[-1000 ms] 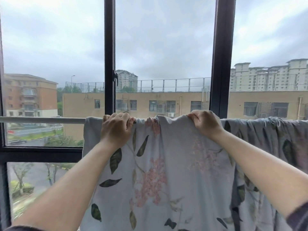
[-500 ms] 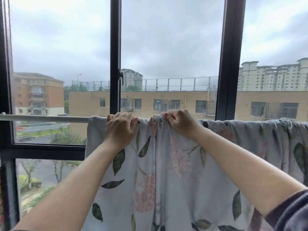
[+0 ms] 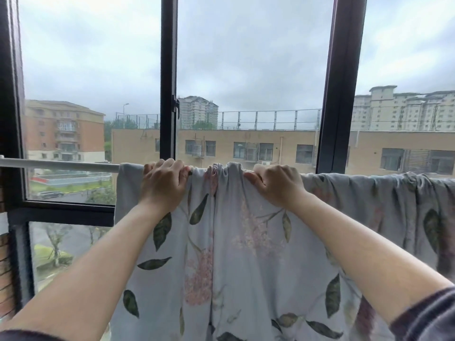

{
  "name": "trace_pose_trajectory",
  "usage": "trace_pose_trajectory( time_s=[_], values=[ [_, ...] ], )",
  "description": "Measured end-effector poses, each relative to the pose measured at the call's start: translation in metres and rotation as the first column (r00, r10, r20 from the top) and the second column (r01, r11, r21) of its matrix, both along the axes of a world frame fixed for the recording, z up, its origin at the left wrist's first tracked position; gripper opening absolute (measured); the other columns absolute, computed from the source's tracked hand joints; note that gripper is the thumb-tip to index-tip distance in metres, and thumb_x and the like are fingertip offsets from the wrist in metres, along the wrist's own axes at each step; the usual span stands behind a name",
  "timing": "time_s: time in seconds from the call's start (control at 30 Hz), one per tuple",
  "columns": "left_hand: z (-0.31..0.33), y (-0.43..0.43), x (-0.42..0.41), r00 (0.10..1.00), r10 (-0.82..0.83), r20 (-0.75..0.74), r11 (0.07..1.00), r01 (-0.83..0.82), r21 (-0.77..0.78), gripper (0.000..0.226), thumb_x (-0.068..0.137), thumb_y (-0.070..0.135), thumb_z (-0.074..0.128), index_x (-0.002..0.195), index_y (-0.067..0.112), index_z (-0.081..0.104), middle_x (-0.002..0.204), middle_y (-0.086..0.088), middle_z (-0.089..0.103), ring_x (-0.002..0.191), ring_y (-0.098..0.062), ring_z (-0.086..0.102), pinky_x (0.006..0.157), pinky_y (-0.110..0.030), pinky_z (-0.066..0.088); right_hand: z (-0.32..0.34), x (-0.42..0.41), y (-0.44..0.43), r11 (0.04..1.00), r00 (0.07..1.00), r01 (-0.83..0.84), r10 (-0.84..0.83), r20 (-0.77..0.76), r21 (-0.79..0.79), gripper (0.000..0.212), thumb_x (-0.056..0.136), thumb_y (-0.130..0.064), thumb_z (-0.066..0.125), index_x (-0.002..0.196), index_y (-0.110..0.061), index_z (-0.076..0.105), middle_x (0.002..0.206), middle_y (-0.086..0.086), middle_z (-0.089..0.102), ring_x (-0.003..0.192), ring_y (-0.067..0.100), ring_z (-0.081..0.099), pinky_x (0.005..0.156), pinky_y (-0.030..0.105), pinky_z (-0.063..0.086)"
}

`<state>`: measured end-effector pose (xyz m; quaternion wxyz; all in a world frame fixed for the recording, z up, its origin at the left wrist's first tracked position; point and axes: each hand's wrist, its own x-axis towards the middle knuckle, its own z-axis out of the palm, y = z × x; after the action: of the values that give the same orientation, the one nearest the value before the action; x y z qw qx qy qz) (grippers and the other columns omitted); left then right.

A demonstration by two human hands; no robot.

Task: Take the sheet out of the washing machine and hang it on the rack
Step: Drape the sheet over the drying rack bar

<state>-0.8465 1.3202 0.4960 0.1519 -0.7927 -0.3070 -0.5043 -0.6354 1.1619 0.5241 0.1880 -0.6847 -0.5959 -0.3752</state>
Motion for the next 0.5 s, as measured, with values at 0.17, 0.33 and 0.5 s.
trace_pose_trajectory(
  time_s=[0.17, 0.33, 0.5],
  values=[
    [0.009, 0.002, -0.011, 0.990, 0.138, -0.029, 0.987, -0.140, -0.082, 0.040, 0.099, 0.033, 0.027, 0.082, 0.012, 0.057, 0.092, -0.010, 0.065, 0.088, -0.027, 0.055, 0.081, -0.037, 0.028, -0.001, 0.004, -0.001, 0.999, 1.000, -0.011, 0.010, 0.018, 0.038, 0.051, 0.095, -0.058, 0.023, 0.072, -0.021, 0.048, 0.075, 0.004, 0.065, 0.075, 0.026, 0.062, 0.063, 0.031, 0.028],
    [0.008, -0.004, -0.008, 0.980, 0.189, -0.065, 0.962, -0.198, -0.190, 0.041, 0.098, 0.037, 0.024, 0.091, 0.011, 0.055, 0.103, -0.013, 0.061, 0.102, -0.030, 0.050, 0.099, -0.042, 0.026, -0.003, 0.005, -0.003, 0.998, 1.000, 0.011, -0.010, -0.006, 0.066, 0.046, 0.097, -0.056, 0.024, 0.073, -0.022, 0.046, 0.078, 0.004, 0.066, 0.077, 0.027, 0.060, 0.064, 0.031, 0.030],
    [-0.013, -0.027, 0.001, 0.996, 0.083, -0.032, 0.969, -0.089, -0.231, 0.043, 0.096, 0.033, 0.036, 0.136, 0.020, 0.036, 0.149, -0.004, 0.031, 0.141, -0.022, 0.019, 0.116, -0.046, 0.001, -0.016, 0.008, -0.005, 0.995, 0.998, -0.058, 0.060, -0.024, 0.076, 0.034, 0.097, -0.045, 0.038, 0.109, -0.019, 0.057, 0.109, 0.003, 0.064, 0.101, 0.025, 0.059, 0.094, 0.041, 0.037]
  ],
)
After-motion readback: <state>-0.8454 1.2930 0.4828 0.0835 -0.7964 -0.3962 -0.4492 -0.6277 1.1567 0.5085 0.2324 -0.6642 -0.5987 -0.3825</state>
